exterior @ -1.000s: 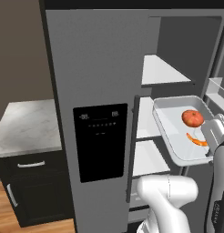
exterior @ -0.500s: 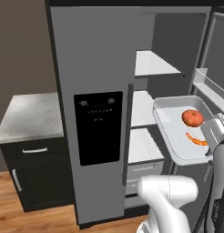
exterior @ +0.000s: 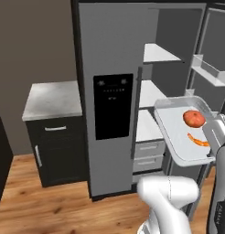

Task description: Place the tupperware containing the shrimp and squash meal in the microwave. Close the microwave door and press the start button to reheat the meal.

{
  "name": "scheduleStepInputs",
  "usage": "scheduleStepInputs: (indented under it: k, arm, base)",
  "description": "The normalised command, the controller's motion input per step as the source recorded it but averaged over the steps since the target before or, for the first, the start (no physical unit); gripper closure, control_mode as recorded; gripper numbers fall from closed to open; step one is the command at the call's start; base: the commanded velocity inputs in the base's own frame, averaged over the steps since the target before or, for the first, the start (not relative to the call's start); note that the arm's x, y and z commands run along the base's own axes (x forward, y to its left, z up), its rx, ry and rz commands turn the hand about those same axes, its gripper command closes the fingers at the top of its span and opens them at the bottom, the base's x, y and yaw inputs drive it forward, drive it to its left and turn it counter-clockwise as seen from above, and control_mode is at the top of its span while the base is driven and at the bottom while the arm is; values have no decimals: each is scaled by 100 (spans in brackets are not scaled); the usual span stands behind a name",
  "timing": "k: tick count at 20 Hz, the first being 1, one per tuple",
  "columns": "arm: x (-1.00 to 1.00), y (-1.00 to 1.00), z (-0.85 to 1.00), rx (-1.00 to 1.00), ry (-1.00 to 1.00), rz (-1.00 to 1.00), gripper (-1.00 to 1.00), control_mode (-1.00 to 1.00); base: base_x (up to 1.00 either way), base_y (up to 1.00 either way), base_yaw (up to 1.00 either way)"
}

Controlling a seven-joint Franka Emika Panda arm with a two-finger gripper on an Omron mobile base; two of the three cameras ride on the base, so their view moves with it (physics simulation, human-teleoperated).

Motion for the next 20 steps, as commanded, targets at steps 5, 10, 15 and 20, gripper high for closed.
scheduleStepInputs:
  k: [5,10,15,20]
  arm:
    - [0,0,0,0,0,0,100,100]
    - [0,0,0,0,0,0,100,100]
    - [0,0,0,0,0,0,100,100]
    - [0,0,0,0,0,0,100,100]
  base:
    - [-66,24,-19]
    - [-68,0,-44]
    - [-64,0,-54]
    - [-46,3,-62]
